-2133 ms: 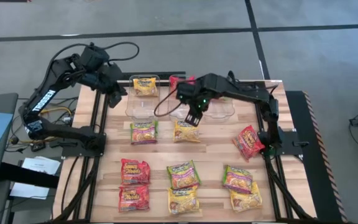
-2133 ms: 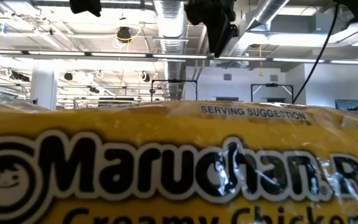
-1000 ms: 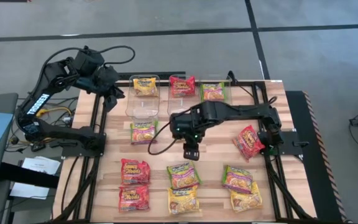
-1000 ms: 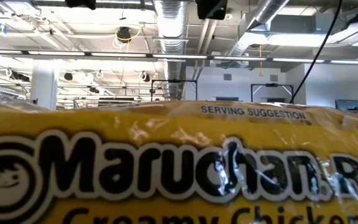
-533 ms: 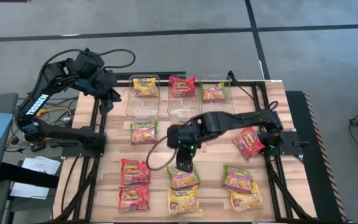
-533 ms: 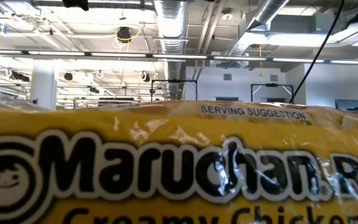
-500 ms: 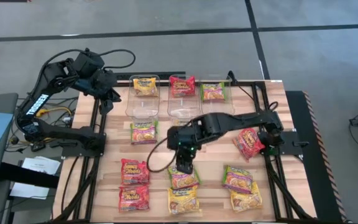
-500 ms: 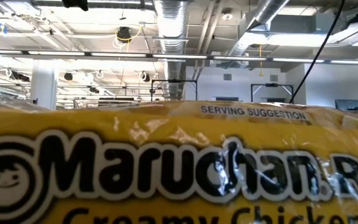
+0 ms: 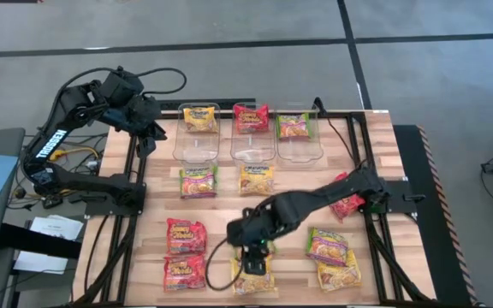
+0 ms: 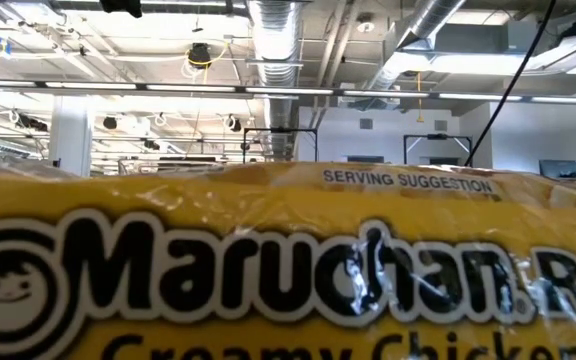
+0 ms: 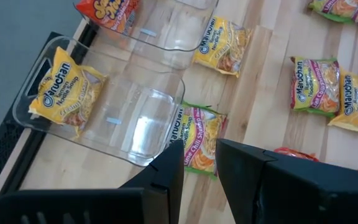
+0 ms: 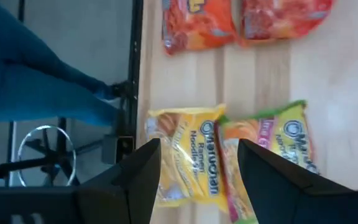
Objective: Sort Maruchan noodles
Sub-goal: Put the yellow noodle pack into the left transparent bin
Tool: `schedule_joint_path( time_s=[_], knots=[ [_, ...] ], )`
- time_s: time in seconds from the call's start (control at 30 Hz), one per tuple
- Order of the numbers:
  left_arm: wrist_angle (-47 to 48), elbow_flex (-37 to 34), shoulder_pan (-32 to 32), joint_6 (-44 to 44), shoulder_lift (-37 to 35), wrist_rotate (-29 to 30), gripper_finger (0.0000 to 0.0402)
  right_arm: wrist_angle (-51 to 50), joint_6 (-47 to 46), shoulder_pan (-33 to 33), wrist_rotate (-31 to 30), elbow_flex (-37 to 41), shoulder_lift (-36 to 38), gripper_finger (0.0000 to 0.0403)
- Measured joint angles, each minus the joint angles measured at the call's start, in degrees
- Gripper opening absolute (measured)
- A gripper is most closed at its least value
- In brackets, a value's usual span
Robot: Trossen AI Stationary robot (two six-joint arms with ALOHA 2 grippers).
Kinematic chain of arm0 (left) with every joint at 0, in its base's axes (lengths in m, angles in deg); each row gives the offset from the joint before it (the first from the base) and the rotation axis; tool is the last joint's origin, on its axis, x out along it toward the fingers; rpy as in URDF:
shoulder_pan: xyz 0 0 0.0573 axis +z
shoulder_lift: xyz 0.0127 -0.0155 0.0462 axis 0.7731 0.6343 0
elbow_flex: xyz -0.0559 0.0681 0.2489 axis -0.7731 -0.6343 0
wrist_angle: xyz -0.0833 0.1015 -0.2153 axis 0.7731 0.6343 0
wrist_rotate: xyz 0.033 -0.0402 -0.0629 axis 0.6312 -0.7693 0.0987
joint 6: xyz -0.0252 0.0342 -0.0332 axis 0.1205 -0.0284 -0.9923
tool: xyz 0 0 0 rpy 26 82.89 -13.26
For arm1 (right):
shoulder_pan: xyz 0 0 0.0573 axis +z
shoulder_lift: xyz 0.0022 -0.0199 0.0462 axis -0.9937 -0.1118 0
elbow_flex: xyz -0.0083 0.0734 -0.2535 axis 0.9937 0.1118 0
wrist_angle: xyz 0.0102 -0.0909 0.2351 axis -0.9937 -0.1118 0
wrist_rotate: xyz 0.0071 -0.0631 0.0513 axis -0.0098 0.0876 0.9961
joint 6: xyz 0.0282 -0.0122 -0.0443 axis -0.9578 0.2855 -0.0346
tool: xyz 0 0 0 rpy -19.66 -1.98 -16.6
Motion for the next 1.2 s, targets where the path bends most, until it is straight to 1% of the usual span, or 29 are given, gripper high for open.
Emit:
schedule_joint_path(
  time_s=[0.2,0.3,0.4,0.47,0.57,0.63,0.73,0.8,0.9,1.0,1.1,1.13,1.2],
  knots=[
    [0.0,0.0,0.0,0.0,0.0,0.1,0.008,2.2,-1.9,2.4,0.1,0.0,-4.4,0.0235],
    [0.0,0.0,0.0,0.0,0.0,0.1,0.008,1.6,-2.2,3.3,0.3,0.0,-6.4,0.0235],
    [0.0,0.0,0.0,0.0,0.0,0.1,0.008,0.3,-3.0,4.0,0.1,0.0,-6.8,0.0235],
    [0.0,0.0,0.0,0.0,0.0,0.1,0.008,1.3,-3.5,4.1,0.0,-0.3,-7.9,0.0235],
    [0.0,0.0,0.0,0.0,0.0,0.1,0.008,-1.7,-4.7,4.5,-1.3,0.1,-9.2,0.0235],
    [0.1,0.0,0.0,0.0,0.0,0.1,0.008,0.1,-4.6,4.5,-1.0,-0.1,-10.2,0.0235],
    [0.4,0.0,0.0,0.0,0.0,0.0,0.008,-2.4,-4.7,5.0,-1.4,0.0,-10.4,0.0235],
    [0.5,0.0,0.0,0.0,0.0,0.0,0.008,-0.7,-4.7,5.1,-1.5,-0.2,-11.4,0.0235],
    [0.6,0.0,0.0,0.0,0.0,0.0,0.008,-2.4,-4.9,5.1,-1.5,0.1,-12.1,0.0235],
    [0.9,0.0,0.0,0.0,0.0,0.0,0.008,-0.9,-4.7,5.3,-1.6,-0.3,-13.1,0.0235],
    [0.9,0.0,0.0,0.0,0.0,0.0,0.008,-4.7,-4.7,5.8,-1.4,0.1,-14.8,0.0235],
    [0.9,0.0,0.0,0.0,0.0,0.0,0.008,-3.5,-4.7,5.9,-1.3,0.1,-15.4,0.0235],
    [0.9,0.0,0.0,0.0,0.0,0.0,0.008,-4.1,-4.6,6.4,-1.4,0.0,-16.1,0.0235]
  ],
)
